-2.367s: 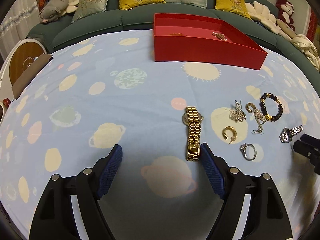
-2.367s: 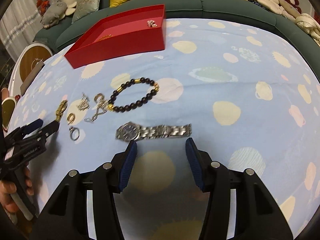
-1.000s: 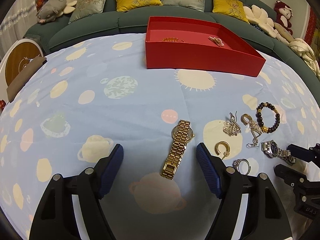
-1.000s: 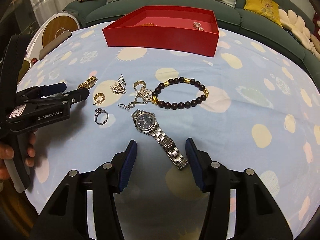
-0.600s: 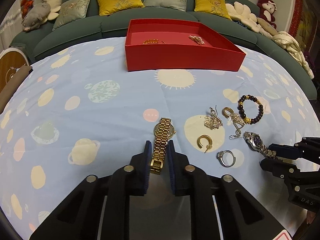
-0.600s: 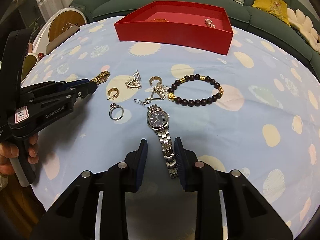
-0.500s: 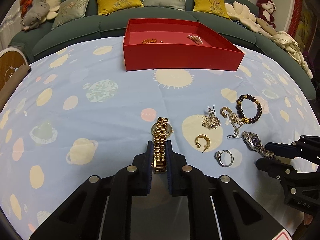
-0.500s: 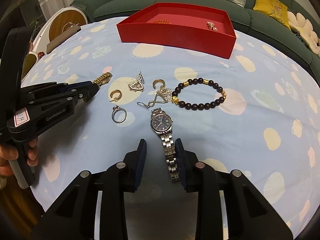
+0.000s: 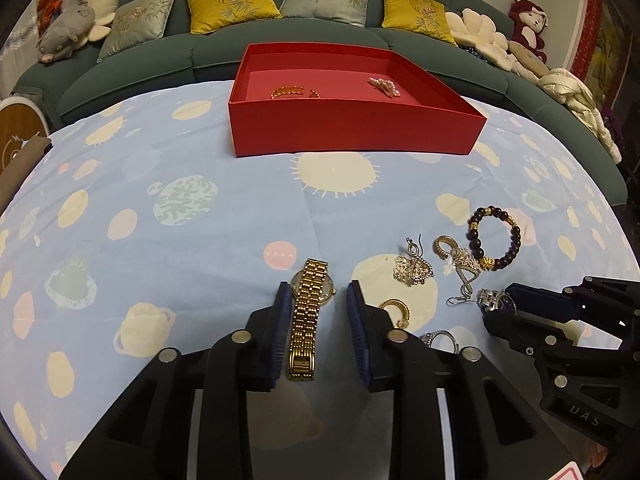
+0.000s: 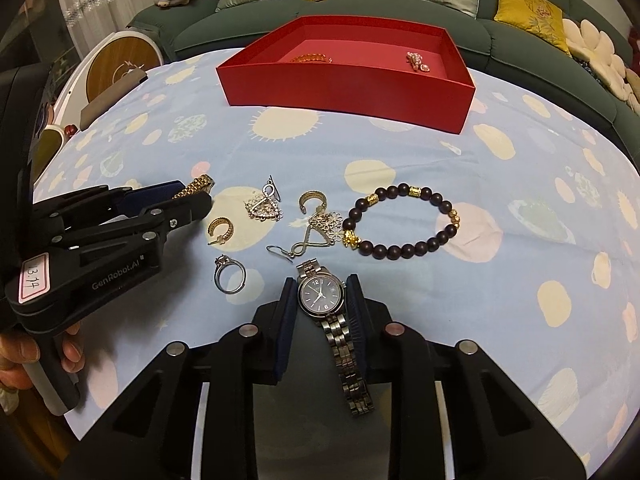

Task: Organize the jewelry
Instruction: 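Grasp the silver watch with the right tool while the left tool grasps the gold watch, then carry both watches into the red box and open both tools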

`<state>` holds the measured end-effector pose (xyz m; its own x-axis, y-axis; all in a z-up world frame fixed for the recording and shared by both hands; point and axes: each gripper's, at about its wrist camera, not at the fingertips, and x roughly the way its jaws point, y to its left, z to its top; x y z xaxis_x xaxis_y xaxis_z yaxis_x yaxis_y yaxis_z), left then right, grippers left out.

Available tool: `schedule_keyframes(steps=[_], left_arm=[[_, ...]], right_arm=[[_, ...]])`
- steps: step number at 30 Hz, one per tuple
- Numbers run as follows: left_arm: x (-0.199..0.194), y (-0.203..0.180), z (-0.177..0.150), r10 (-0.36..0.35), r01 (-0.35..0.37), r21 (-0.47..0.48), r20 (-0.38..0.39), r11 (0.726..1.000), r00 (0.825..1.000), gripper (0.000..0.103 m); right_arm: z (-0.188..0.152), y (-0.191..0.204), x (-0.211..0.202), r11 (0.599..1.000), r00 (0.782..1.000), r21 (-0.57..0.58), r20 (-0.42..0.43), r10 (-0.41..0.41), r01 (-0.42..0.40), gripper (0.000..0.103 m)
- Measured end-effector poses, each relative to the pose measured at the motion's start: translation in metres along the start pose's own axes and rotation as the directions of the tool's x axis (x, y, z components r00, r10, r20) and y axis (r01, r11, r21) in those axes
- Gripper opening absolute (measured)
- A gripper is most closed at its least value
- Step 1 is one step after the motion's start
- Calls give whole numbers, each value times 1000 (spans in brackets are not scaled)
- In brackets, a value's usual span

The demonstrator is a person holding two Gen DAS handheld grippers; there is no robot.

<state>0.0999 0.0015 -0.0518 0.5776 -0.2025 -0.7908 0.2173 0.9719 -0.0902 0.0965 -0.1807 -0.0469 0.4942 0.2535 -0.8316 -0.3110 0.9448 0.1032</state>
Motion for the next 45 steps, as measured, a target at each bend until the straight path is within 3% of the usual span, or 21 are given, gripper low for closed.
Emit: schedule_keyframes(steps=[3, 15, 22, 30, 34, 40, 45], left_arm=[[-3, 5, -1, -34, 34, -12, -4, 999, 999, 10], [-41, 2, -5, -107, 108, -15, 42, 994, 993, 9], [-76, -13, 13, -152, 152, 5, 101, 988, 983, 9], [-121, -18, 84, -167, 157, 59, 229, 986, 959, 9], [-122, -13, 139, -128, 106, 90, 291, 990, 948, 9], [-70, -5, 207, -84, 68, 67, 277, 995, 957, 9], [-11, 3, 238, -28, 19, 38, 232, 999, 972, 9]], right_arm=[[-1, -2, -3, 1000, 1000, 11, 2, 9, -9, 24], [3, -2, -40, 998, 996, 36, 83, 39, -42, 24], [20, -1, -65, 997, 987, 54, 152, 51, -60, 24], [78, -16, -92, 989, 968, 117, 241, 65, -96, 24], [127, -30, -101, 988, 954, 123, 295, 51, -91, 24], [183, -57, -68, 983, 955, 170, 297, 22, -76, 24], [205, -85, -19, 968, 968, 239, 252, 16, -79, 24]])
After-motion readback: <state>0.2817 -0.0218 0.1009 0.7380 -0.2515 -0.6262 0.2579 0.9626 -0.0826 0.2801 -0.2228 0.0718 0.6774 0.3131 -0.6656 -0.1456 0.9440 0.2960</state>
